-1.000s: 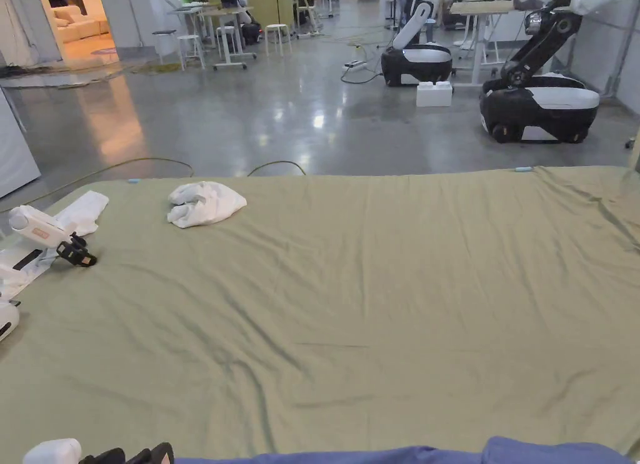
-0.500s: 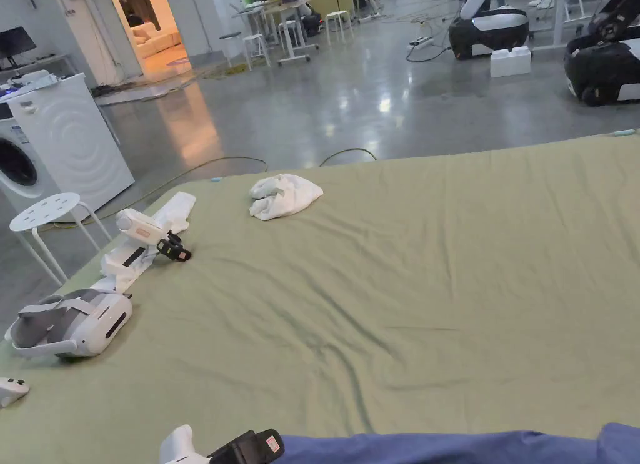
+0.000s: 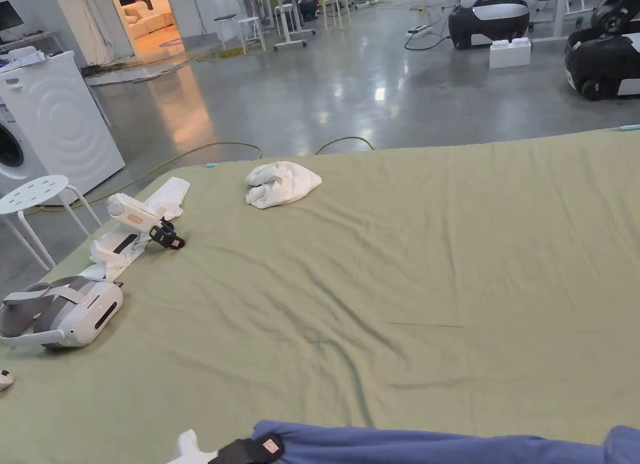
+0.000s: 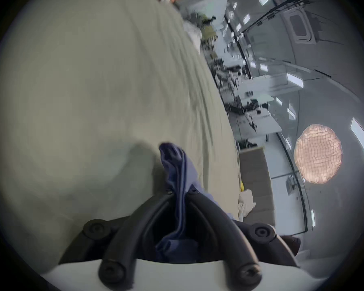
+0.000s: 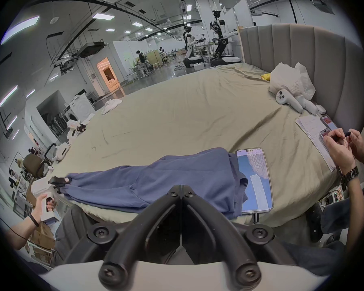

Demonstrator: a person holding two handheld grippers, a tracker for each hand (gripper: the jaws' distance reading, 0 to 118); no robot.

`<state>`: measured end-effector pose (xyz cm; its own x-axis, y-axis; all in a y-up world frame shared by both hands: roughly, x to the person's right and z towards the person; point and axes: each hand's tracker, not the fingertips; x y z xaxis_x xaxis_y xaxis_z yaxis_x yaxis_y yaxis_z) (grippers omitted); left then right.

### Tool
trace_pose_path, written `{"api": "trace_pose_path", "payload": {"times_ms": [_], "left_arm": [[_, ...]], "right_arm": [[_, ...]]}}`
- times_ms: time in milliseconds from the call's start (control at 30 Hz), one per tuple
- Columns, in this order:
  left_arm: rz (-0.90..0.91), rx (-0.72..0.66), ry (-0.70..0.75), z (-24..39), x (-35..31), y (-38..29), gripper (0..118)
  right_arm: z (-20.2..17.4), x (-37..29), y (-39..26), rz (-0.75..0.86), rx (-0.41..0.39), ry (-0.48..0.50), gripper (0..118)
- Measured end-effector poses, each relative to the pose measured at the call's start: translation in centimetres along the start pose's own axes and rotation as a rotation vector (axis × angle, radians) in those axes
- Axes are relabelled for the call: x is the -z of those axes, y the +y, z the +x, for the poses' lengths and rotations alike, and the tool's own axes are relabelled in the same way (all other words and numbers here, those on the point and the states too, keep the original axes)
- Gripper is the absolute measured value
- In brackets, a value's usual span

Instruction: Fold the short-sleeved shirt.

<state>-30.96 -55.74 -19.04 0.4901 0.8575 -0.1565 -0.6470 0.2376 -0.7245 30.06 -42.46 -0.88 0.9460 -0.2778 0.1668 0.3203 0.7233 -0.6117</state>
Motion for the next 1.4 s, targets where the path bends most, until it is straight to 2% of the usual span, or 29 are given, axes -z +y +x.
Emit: {"api": "trace_pose_path", "payload": {"times_ms": [33, 167, 233, 300, 333, 367, 400, 467, 600, 633, 700, 733, 767, 800, 833, 933, 967, 1000, 1033, 1067, 1133, 1167, 1200, 1267, 1300, 1333, 1367, 1400], "left_arm": [[0.002, -0.038, -0.03, 0.5, -0.8, 1.0, 6], [0.047, 0.303, 0.226, 4.3, -3.8, 6.1, 6], [0.059, 0.335, 0.223, 9.3, -4.7, 4.8, 6], [0.043, 0.362, 0.143, 12.7, -4.0, 2.7, 6], [0.017, 0.366, 0.127, 11.1, -2.7, 3.9, 6], [-0.004, 0.349, 0.127, 12.2, -1.5, 2.5, 6], [-0.039, 0.33, 0.099, 13.4, 0.2, 0.4, 6], [-0.146, 0.38, -0.006, 15.5, 4.8, -5.3, 6], [-0.313, 0.62, 0.16, 16.7, 13.6, -12.7, 6], [-0.332, 0.635, 0.187, 16.5, 15.1, -13.8, 6], [-0.349, 0.569, 0.12, 16.0, 16.3, -14.2, 9], [-0.363, 0.548, 0.098, 16.3, 16.1, -14.5, 18], [-0.353, 0.542, 0.101, 16.3, 15.8, -14.1, 46], [-0.34, 0.538, 0.097, 16.3, 15.3, -13.7, 70], [-0.295, 0.535, 0.08, 16.1, 14.4, -13.0, 79], [-0.263, 0.469, 0.075, 14.8, 12.9, -11.7, 75], [-0.265, 0.434, 0.077, 14.1, 13.1, -11.6, 63], [-0.288, 0.404, 0.08, 13.6, 13.6, -12.1, 38], [-0.32, 0.389, 0.093, 13.0, 14.6, -12.8, 8], [-0.343, 0.391, 0.103, 12.4, 15.6, -13.6, 3], [-0.489, 0.411, 0.052, 11.4, 18.5, -15.5, 3], [-0.534, 0.423, 0.08, 10.8, 19.6, -16.4, 2], [-0.514, 0.452, 0.151, 10.5, 20.0, -16.8, 2], [-0.47, 0.345, 0.07, 11.2, 18.6, -15.1, 4], [-0.449, 0.322, 0.061, 11.3, 17.7, -14.5, 15], [-0.377, 0.354, 0.016, 11.4, 15.8, -13.4, 38], [-0.325, 0.388, -0.022, 11.3, 14.0, -12.0, 38], [-0.293, 0.388, -0.015, 11.8, 12.4, -10.5, 48]], "right_arm": [[0.0, -0.1, 0.1, 0.002, -0.004, -0.003, 0], [0.4, 0.2, 0.0, 0.001, 0.007, 0.007, 0], [0.7, 0.3, -0.2, -0.002, 0.02, 0.011, 0], [0.8, 0.4, -0.4, -0.002, 0.045, 0.018, 0], [0.8, 0.5, -0.5, -0.003, 0.055, 0.024, 0], [0.8, 0.5, -0.7, -0.002, 0.061, 0.027, 0], [0.7, 0.6, -0.7, -0.002, 0.063, 0.032, 0], [0.4, 0.4, -0.8, 0.007, 0.064, 0.045, 0], [1.4, -0.5, -1.5, 0.018, 0.082, 0.066, 0], [1.3, -1.0, -1.7, 0.024, 0.086, 0.068, 0], [1.9, -1.6, -2.0, 0.031, 0.092, 0.058, 0], [2.4, -1.8, -2.2, 0.032, 0.1, 0.057, 0], [2.6, -2.0, -2.3, 0.031, 0.109, 0.053, 0], [2.9, -2.1, -2.5, 0.031, 0.116, 0.045, 0], [3.4, -2.1, -2.8, 0.031, 0.128, 0.039, 0], [4.5, -1.9, -3.5, 0.027, 0.166, 0.042, 0], [4.7, -1.9, -3.7, 0.026, 0.173, 0.042, 0], [4.9, -1.8, -3.8, 0.024, 0.18, 0.042, 0], [5.8, -1.5, -4.6, 0.019, 0.185, 0.04, 0], [6.0, -1.4, -4.8, 0.015, 0.188, 0.04, 0], [6.0, -1.4, -5.1, 0.009, 0.187, 0.042, 0], [6.0, -1.4, -5.2, 0.006, 0.184, 0.044, 0], [6.0, -1.3, -5.2, 0.002, 0.181, 0.045, 0], [6.0, -1.0, -5.4, -0.008, 0.169, 0.046, 0], [5.8, -0.8, -5.5, -0.01, 0.164, 0.045, 0], [5.8, -0.6, -5.6, -0.013, 0.161, 0.047, 0], [6.0, -0.4, -5.6, -0.018, 0.16, 0.052, 0], [6.1, -0.2, -5.6, -0.021, 0.159, 0.057, 0]]}}
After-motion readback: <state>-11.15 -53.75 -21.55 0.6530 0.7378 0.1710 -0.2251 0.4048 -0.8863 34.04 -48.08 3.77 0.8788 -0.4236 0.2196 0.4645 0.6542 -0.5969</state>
